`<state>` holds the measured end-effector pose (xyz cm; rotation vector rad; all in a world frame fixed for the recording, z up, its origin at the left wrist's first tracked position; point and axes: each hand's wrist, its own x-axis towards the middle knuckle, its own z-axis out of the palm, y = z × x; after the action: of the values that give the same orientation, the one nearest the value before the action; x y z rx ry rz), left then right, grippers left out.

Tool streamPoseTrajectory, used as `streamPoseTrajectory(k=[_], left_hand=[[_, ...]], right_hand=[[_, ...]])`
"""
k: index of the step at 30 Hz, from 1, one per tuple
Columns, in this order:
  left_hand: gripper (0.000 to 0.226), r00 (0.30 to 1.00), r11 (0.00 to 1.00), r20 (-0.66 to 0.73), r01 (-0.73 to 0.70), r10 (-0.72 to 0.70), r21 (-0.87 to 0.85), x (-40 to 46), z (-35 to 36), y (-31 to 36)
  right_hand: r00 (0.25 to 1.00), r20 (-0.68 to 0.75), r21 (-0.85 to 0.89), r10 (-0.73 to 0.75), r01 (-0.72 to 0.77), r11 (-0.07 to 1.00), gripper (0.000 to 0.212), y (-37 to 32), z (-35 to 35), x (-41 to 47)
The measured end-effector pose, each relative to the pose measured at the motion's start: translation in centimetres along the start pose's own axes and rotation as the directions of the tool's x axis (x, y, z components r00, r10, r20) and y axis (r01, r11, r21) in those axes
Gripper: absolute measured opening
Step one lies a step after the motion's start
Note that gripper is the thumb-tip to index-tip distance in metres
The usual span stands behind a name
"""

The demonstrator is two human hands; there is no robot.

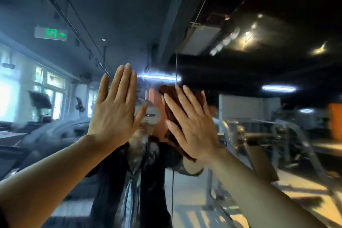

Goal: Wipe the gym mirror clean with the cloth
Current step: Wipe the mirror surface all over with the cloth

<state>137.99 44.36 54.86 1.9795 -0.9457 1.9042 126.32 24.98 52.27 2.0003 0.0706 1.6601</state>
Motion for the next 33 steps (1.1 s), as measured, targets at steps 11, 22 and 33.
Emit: streamPoseTrajectory(k=[11, 22, 33], left_hand=[[0.084, 0.997, 0.972, 0.066, -0.031, 0.048, -0.235, -9.2, -1.8, 8.1], [0.098, 0.974, 0.967, 0.221, 0.096, -0.042, -0.237, -16.4, -2.1, 12.5], [0.123, 0.909, 0.912, 0.377, 0.295, -0.176, -0.286, -22.7, -3.6, 14.1]], right_hand=[[0.977, -0.012, 0.068, 0.211, -0.21, 0.975, 0.056, -2.0, 0.6, -5.2], [0.827, -0.065, 0.07, 0.558, -0.554, 0.829, 0.057, 1.5, 0.2, -9.7], [0.989, 0.122, 0.049, -0.083, 0.077, 0.996, 0.058, -0.6, 0.4, -17.2]])
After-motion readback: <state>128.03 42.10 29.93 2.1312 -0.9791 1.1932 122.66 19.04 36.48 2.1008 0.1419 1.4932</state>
